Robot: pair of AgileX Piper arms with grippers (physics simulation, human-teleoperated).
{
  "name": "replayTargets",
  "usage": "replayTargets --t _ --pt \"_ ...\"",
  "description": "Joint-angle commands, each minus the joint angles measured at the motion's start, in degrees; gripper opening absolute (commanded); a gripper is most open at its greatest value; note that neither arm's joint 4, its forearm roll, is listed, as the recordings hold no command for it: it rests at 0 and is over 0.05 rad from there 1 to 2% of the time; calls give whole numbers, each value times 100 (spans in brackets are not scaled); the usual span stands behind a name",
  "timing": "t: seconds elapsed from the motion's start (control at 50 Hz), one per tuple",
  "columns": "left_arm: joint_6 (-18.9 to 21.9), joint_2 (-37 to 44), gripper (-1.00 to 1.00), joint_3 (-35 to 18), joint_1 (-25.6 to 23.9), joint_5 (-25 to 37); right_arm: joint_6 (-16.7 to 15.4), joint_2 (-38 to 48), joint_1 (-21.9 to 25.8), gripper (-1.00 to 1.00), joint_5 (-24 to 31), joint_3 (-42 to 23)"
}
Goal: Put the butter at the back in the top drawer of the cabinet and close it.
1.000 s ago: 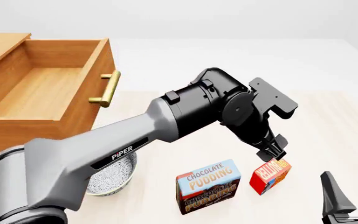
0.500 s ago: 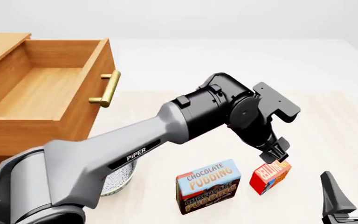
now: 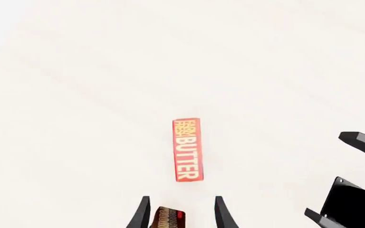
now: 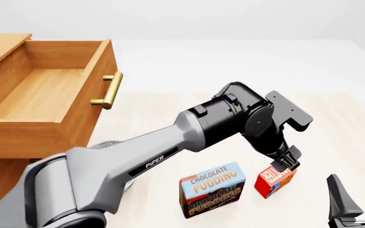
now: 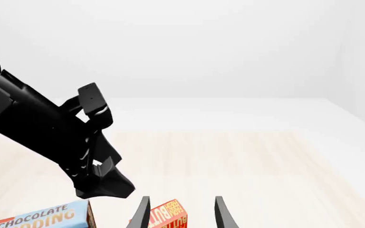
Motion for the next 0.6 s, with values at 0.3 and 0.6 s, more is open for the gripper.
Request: replayTargets --t 0.3,0.6 --pt "-31 344 100 -281 -11 72 0 0 0 100 0 0" --pt "-10 537 100 -399 -4 62 0 0 0 100 0 0"
